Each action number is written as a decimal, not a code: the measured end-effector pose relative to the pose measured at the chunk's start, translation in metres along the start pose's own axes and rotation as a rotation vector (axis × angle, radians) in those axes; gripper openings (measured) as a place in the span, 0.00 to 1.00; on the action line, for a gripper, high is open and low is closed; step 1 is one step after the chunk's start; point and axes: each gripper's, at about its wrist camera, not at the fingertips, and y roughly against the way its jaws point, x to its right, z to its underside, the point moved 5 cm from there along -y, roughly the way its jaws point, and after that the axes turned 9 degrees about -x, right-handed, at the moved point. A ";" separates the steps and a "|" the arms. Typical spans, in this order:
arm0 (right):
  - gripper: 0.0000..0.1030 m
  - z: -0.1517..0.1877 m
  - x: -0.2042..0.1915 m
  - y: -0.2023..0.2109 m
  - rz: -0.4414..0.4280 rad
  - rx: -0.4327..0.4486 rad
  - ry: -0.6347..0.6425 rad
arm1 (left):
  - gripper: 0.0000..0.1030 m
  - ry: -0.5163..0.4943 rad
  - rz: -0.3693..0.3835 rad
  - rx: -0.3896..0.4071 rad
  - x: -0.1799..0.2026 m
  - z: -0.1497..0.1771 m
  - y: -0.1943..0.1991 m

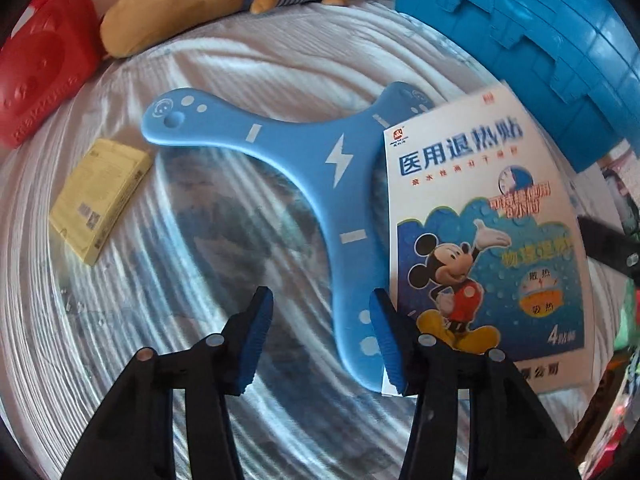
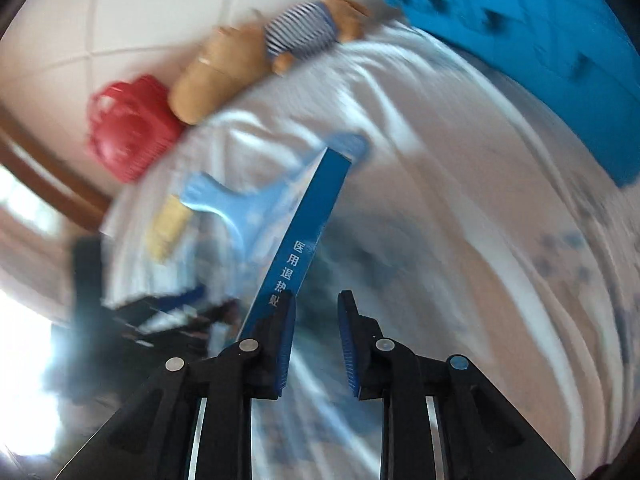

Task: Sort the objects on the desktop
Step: 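Grasp the Mickey medicine box edge-on with left tool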

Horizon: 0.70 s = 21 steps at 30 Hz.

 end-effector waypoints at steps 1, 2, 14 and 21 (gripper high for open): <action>0.23 -0.004 -0.008 0.002 -0.034 0.009 0.010 | 0.48 0.011 0.009 0.004 -0.003 0.000 0.002; 0.23 -0.006 -0.013 0.000 -0.043 0.012 0.018 | 0.48 0.022 0.010 0.016 -0.007 -0.001 0.007; 0.41 -0.020 -0.064 -0.030 -0.167 -0.017 0.075 | 0.73 0.048 0.069 0.196 -0.023 -0.011 0.100; 0.47 -0.023 -0.058 -0.029 -0.145 -0.026 0.080 | 0.75 -0.053 0.060 0.142 0.012 -0.003 0.087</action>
